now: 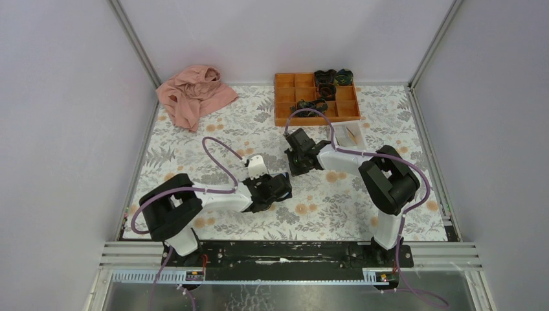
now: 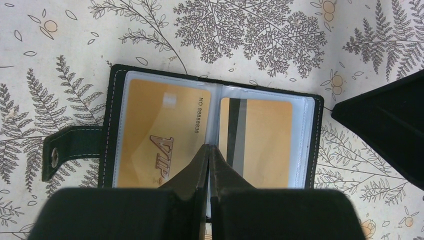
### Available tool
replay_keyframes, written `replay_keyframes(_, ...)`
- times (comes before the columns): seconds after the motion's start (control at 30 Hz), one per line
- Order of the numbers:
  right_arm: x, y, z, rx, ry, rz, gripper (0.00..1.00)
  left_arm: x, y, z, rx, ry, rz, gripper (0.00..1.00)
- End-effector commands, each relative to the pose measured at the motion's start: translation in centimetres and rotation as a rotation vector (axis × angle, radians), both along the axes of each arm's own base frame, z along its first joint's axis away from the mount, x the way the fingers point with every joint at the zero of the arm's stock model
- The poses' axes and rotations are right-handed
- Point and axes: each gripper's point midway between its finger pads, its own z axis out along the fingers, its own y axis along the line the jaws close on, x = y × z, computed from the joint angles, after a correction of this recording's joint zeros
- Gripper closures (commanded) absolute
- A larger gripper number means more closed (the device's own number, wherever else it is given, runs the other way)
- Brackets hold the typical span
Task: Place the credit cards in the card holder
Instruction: Insert the credit card into the card holder.
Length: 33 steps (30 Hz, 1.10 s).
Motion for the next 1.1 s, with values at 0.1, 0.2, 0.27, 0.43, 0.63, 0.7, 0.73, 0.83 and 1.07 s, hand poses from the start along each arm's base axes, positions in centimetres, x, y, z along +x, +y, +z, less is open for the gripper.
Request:
replay_keyframes(0.1,-5.0,-3.0,-5.1,-0.137,0.188,0.02,1.0,0.9,-0.5,0.4,-0.022,-0.038,-0.01,0.96)
replay_keyframes(0.2,-5.0,-3.0,-5.1,-0.134,0.188,0.02,1.0,1.0,-0.7,0.6,-0.028,-0.043,-0.013,0.96)
replay_keyframes(0.27,-5.0,-2.9,-5.1,-0.132,0.188,0.021,1.0,1.1,-0.8,0.6,-0.026,-0.046,-0.016,0.96)
replay_keyframes(0.43,-5.1,-2.9,-5.0,-0.13,0.19,0.024,1.0,1.4,-1.2,0.8,-0.033,-0.053,-0.022,0.95)
replay_keyframes(0.63,-5.1,-2.8,-4.9,-0.123,0.191,0.026,1.0,1.5,-1.8,0.6,-0.045,-0.043,-0.031,0.95)
replay_keyframes(0.7,-5.1,-2.8,-4.9,-0.123,0.19,0.028,1.0,1.6,-2.0,0.6,-0.048,-0.044,-0.033,0.95)
replay_keyframes(0.73,-5.1,-2.8,-4.9,-0.125,0.191,0.029,1.0,1.6,-2.1,0.6,-0.052,-0.043,-0.036,0.95)
replay_keyframes(0.83,-5.2,-2.8,-4.9,-0.125,0.193,0.028,1.0,1.6,-2.4,0.4,-0.056,-0.037,-0.04,0.95)
replay_keyframes(1.07,-5.1,-3.1,-4.7,-0.134,0.182,0.028,1.0,1.9,-2.6,1.8,-0.081,-0.058,-0.031,0.95)
